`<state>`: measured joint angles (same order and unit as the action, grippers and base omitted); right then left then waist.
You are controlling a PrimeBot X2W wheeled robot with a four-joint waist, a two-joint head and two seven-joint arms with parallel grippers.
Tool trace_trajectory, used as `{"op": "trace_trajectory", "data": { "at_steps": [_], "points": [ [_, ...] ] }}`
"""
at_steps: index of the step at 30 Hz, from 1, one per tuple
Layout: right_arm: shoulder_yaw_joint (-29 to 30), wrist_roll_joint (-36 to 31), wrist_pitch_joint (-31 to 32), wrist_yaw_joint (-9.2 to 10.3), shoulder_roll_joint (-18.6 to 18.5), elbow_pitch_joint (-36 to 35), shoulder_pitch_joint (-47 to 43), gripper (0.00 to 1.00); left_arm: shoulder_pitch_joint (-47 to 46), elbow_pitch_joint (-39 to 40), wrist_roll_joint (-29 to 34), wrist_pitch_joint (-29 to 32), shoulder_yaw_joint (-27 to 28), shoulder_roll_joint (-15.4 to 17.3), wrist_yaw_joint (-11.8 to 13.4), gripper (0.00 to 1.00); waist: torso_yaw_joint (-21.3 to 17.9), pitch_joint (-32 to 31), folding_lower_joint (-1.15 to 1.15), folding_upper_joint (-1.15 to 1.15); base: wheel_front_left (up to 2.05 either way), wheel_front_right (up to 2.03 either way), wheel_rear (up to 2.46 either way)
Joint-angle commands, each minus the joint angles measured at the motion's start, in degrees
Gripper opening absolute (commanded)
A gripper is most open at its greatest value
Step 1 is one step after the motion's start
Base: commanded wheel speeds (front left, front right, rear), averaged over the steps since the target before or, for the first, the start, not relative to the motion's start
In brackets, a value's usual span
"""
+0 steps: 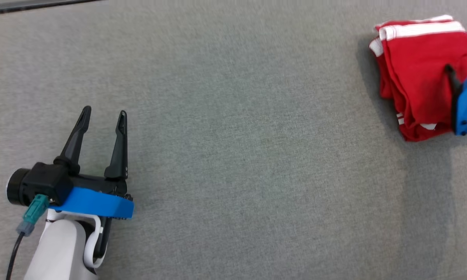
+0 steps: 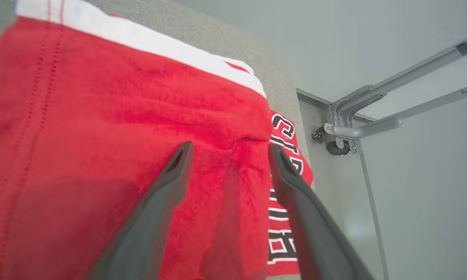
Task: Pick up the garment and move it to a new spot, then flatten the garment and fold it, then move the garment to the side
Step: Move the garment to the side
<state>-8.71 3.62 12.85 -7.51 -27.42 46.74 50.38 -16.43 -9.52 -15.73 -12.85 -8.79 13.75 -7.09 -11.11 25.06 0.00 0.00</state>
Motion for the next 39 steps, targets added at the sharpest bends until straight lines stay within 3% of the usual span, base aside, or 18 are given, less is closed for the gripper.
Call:
{"op": "trace_trajectory", "data": {
  "at_steps": [1, 9, 16, 21, 29, 39],
  "points": [
    [0.9, -0.4, -2.0, 0.03, 1.1, -0.9, -1.9, 1.00, 0.9, -0.7, -0.4, -0.5, 0.0, -0.3, 0.2, 1.00, 0.1, -1.8, 0.00, 0.00, 0.00, 0.00, 0.00],
    [6.9, 2.2, -13.7, 0.04, 9.4, -14.4, -16.6, 1.00, 4.9, -4.3, -2.4, -1.7, 1.5, -1.7, 1.1, 1.00, 4.1, -11.6, 0.00, 0.00, 0.00, 0.00, 0.00],
    [8.6, 4.7, -16.0, 0.03, 15.4, -30.9, -32.9, 1.00, 8.6, -6.3, -3.4, -2.2, 3.2, -2.8, 1.9, 1.00, 7.8, -17.8, 0.00, 0.00, 0.00, 0.00, 0.00],
    [10.5, 4.8, -17.2, 0.02, 20.0, -38.0, -42.2, 1.00, 10.8, -8.3, -3.5, -2.3, 3.1, -3.9, 1.5, 1.00, 10.3, -21.4, 0.00, 0.00, 0.00, 0.00, 0.00],
    [12.7, 4.8, -17.1, 0.02, 22.8, -41.2, -49.8, 1.00, 12.9, -10.3, -3.3, -2.4, 3.1, -5.1, 1.0, 1.00, 12.3, -25.0, 0.00, 0.00, 0.00, 0.00, 0.00],
    [14.8, 4.1, -16.4, 0.02, 24.2, -41.9, -51.8, 1.00, 13.8, -10.9, -3.1, -2.4, 3.5, -5.6, 0.7, 1.00, 11.7, -25.8, 0.00, 0.00, 0.00, 0.00, 0.00]
  ]
}}
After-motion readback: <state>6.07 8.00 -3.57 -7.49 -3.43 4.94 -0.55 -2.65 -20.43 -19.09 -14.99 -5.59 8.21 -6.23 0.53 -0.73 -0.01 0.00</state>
